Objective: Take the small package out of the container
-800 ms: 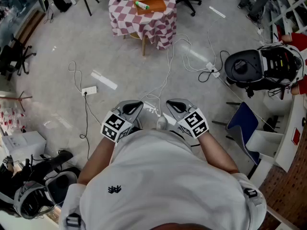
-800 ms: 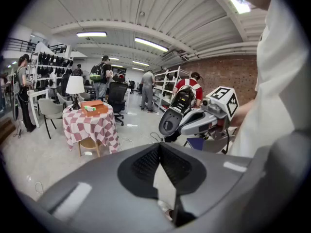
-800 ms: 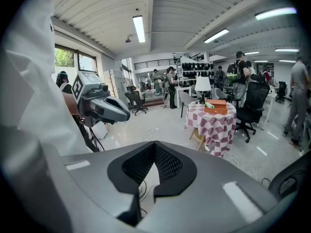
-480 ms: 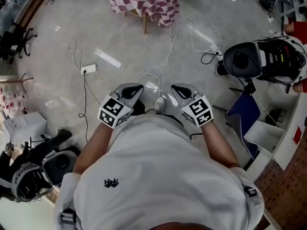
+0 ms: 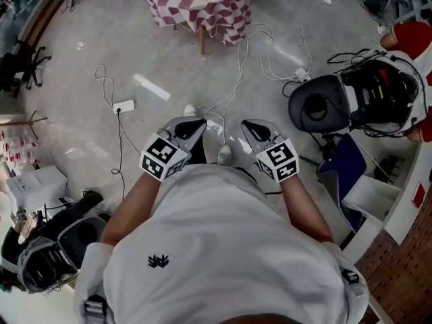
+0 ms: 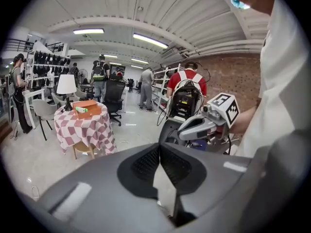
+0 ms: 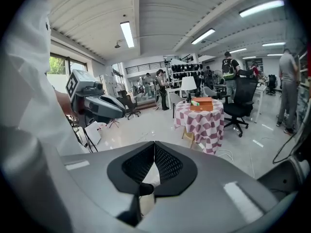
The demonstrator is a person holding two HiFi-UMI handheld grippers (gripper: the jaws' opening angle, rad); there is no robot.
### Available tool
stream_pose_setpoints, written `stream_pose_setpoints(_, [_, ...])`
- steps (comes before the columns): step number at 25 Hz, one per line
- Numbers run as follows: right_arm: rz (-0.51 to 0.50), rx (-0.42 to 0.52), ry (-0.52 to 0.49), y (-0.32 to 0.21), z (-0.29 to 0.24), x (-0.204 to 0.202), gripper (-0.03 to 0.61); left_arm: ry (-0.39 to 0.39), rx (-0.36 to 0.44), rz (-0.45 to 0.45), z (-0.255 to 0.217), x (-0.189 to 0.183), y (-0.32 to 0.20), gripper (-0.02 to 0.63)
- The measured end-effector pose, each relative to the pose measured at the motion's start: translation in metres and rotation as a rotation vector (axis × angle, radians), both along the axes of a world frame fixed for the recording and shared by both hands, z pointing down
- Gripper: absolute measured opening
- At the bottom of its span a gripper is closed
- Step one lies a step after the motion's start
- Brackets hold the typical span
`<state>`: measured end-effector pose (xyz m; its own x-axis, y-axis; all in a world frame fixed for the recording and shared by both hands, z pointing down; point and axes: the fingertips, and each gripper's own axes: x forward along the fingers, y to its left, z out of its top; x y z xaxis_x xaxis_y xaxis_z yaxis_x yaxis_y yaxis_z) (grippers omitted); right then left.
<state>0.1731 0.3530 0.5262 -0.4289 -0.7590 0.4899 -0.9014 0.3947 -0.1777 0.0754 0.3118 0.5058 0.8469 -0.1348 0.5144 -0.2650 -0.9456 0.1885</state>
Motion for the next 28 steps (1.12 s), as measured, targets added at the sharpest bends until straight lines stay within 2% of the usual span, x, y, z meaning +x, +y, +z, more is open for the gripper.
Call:
stream_pose_setpoints(5, [0.011,-0.006,0.036,-0.050,-0.001,0.000,0.031,0.055,-0.023,0.002,-0.003,-0.001,-0.053,0.059])
stream_pose_setpoints(10, [0.034,-0.018,0.048,-0.127,-0.002,-0.005,0.035,0.087,-0.010,0.004,-0.007,-0.011,-0.133,0.080])
stream_pose_setpoints(15, [0.024,-0.023,0.076,-0.226,-0.006,-0.018,0.035,0.092,-0.014,-0.010,-0.009,-0.033,-0.224,0.081])
stream_pose_setpoints(20, [0.037,-0.025,0.114,-0.299,-0.008,-0.028,0.035,0.098,-0.009,-0.005,-0.008,-0.063,-0.284,0.080])
stream_pose_setpoints(28, [-0.016,-0.027,0.158,-0.403,-0.003,-0.022,0.035,0.135,-0.050,-0.140,0.000,-0.089,-0.359,0.056])
